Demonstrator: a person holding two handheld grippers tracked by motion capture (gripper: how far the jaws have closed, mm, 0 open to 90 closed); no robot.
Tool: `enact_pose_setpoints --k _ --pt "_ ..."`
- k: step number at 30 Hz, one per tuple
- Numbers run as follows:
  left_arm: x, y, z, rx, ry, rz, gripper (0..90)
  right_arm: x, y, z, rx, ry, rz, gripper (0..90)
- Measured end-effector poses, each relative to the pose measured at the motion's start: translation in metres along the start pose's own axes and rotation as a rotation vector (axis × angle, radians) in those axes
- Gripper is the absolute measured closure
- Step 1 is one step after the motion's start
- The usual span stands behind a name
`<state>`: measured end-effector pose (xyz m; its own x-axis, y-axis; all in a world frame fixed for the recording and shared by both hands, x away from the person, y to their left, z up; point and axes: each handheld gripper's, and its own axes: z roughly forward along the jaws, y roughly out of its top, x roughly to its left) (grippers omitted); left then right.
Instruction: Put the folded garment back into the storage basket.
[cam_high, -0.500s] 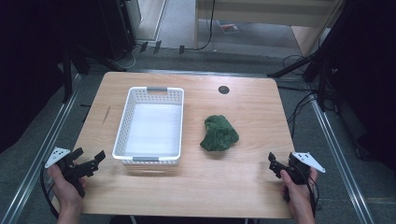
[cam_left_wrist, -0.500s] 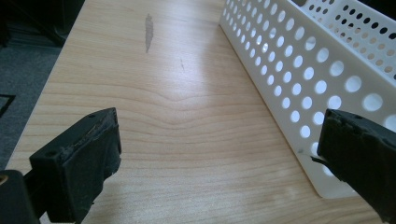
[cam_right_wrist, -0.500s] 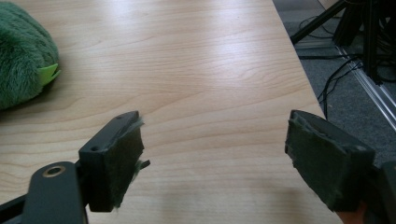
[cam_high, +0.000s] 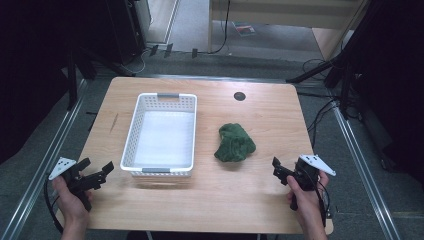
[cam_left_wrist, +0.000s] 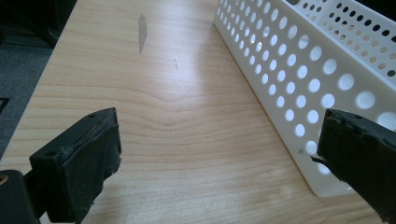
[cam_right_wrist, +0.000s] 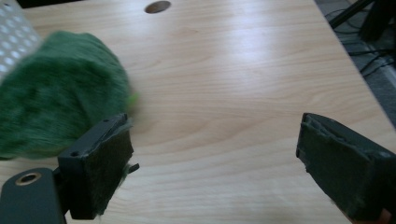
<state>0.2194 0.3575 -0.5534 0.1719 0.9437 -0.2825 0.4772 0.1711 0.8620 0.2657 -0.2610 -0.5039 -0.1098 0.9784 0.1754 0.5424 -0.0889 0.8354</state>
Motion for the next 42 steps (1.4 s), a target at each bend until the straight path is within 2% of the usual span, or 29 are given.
enact_pose_setpoints --k 2,3,4,5,8,9,11,12,13,19,23,30,35,42 --pt "0.001 0.0 0.001 0.0 -0.002 -0.003 0.5 0.014 0.009 0.001 -0.002 0.021 -0.005 9.1" --pt "0.001 0.0 0.001 0.0 -0.002 -0.003 0.5 0.014 0.009 0.001 -0.002 0.021 -0.005 9.1" --pt "0.001 0.001 0.001 -0.001 -0.004 -0.003 0.5 0.024 0.017 0.002 -0.009 0.045 -0.002 8.4" --pt "0.001 0.001 0.001 -0.002 -0.004 -0.005 0.5 0.024 0.017 0.002 -0.009 0.045 -0.002 8.4" --pt "0.001 0.001 0.002 -0.002 -0.002 -0.006 0.5 0.039 0.027 0.006 -0.018 0.088 0.001 6.4" --pt "0.001 0.001 0.002 -0.001 -0.003 -0.005 0.5 0.049 0.033 0.009 -0.02 0.113 0.0 4.9" --pt "0.001 0.001 0.002 -0.004 -0.004 -0.007 0.5 0.053 0.035 0.012 -0.017 0.128 0.003 4.2" --pt "0.002 0.001 0.001 -0.006 -0.005 -0.008 0.5 0.063 0.04 0.016 -0.009 0.152 0.005 2.5" --pt "0.002 0.001 0.001 -0.009 -0.006 -0.012 0.5 0.063 0.04 0.016 -0.009 0.152 0.005 2.5" --pt "0.002 0.001 0.001 -0.009 -0.005 -0.015 0.5 0.087 0.052 0.031 0.007 0.189 -0.008 0.1" --pt "0.003 0.001 0.001 -0.011 -0.01 -0.016 0.5 0.1 0.061 0.043 0.026 0.191 -0.009 0.0" --pt "0.003 0.001 0.001 -0.014 -0.012 -0.02 0.5 0.106 0.064 0.061 0.052 0.172 0.005 0.0" --pt "0.003 0.001 0.001 -0.013 -0.014 -0.021 0.5 0.108 0.061 0.081 0.12 0.167 0.007 0.0" --pt "0.002 0.001 0.001 -0.007 -0.01 -0.016 0.5 0.112 0.056 0.098 0.167 0.151 -0.012 0.0"
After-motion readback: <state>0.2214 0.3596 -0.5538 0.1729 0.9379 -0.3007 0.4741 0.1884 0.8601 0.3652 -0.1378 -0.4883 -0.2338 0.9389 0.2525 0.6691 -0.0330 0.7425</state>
